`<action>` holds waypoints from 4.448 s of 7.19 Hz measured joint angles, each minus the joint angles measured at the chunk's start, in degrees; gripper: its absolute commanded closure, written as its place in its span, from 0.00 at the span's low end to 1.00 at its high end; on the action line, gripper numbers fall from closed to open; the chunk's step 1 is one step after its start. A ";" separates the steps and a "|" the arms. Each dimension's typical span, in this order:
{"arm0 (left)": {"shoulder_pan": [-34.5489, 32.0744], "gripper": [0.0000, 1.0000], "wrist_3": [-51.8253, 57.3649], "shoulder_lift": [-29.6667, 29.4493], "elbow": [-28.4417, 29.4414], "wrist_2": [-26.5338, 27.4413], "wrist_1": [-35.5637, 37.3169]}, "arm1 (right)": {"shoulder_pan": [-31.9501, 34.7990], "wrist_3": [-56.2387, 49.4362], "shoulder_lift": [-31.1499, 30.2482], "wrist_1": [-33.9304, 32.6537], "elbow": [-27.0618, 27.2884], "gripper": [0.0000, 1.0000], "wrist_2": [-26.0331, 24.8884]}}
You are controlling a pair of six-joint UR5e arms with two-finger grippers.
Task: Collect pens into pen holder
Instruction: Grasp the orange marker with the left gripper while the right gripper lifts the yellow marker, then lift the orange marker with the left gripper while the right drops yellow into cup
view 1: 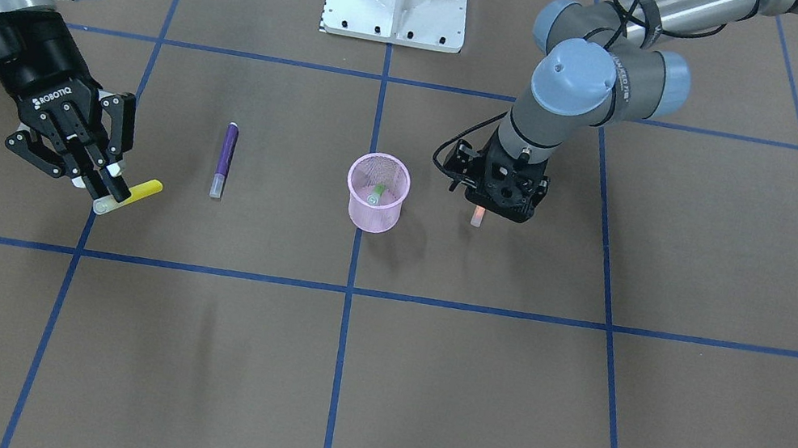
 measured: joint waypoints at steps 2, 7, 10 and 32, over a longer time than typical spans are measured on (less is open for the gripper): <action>0.33 0.19 0.06 -0.13 1.18 1.07 -0.06 | -2.07 -0.06 1.27 -0.26 -0.04 1.00 -2.77; 0.96 0.43 0.08 0.34 1.72 1.21 0.01 | -2.87 -0.07 2.28 -0.70 -0.42 1.00 -3.67; 1.22 0.64 0.00 0.46 2.13 1.27 0.02 | -3.07 -0.07 2.54 -0.76 -0.55 1.00 -3.53; -13.16 1.00 9.92 1.27 -4.53 1.04 -0.27 | -33.48 -4.46 15.09 -5.01 -5.43 0.01 -43.54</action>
